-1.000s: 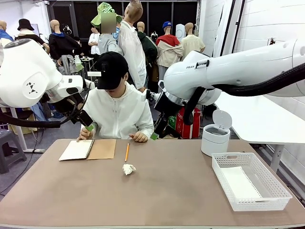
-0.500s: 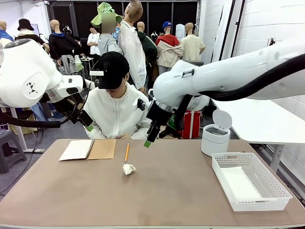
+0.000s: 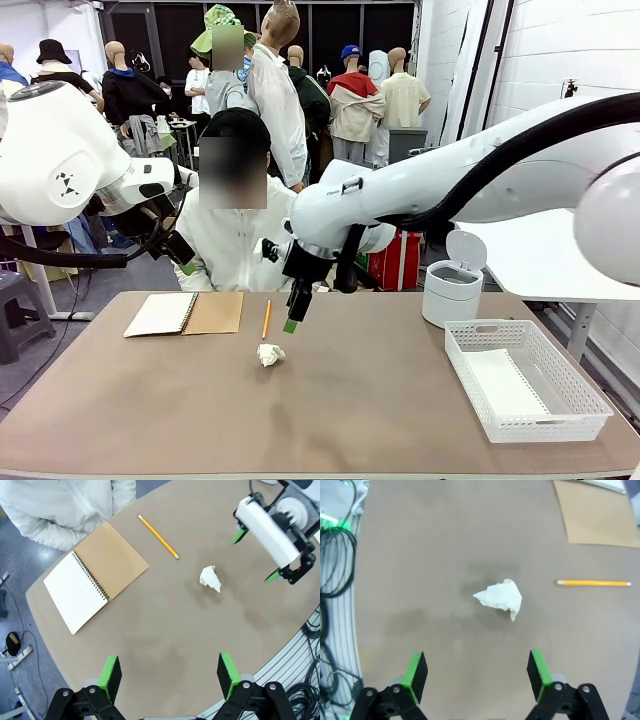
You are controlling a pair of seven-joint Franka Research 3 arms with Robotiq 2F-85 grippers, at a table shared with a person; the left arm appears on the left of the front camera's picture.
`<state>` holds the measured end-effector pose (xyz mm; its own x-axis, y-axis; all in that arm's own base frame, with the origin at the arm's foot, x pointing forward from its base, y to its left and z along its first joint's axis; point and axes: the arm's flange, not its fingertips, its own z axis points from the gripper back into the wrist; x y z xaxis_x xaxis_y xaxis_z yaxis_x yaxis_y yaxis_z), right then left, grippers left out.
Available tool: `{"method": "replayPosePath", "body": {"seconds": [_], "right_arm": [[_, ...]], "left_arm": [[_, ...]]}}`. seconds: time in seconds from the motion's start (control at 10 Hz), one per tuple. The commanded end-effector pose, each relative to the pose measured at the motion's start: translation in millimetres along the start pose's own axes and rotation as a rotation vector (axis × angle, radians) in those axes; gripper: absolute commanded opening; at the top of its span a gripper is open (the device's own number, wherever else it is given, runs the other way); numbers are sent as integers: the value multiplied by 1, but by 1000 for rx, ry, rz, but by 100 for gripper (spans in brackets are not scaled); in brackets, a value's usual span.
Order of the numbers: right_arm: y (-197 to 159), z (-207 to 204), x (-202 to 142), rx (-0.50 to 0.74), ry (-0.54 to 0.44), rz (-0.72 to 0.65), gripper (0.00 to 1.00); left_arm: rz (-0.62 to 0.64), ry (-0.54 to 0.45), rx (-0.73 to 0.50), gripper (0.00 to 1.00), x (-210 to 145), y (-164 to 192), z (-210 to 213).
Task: Sort the paper based on its condition.
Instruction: If a person hands you a paper, place it in the Organizing basket , and if it's crumpled, put it in the Trash can.
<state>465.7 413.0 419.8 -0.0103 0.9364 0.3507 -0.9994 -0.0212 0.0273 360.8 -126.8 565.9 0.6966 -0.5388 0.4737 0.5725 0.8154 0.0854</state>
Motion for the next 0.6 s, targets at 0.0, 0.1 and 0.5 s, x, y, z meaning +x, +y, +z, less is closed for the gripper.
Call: {"method": "replayPosePath", "body": {"seconds": [0.0, 0.1, 0.5], "right_arm": [[-6, -5, 9, 7, 31, 3, 100], [-5, -3, 11, 1, 29, -11, 100], [-3, -10, 7, 12, 3, 9, 100]], "left_arm": [[1, -4, -5, 100, 0, 1, 1], [1, -4, -5, 100, 0, 1, 1], [1, -4, -5, 100, 0, 1, 1]]}}
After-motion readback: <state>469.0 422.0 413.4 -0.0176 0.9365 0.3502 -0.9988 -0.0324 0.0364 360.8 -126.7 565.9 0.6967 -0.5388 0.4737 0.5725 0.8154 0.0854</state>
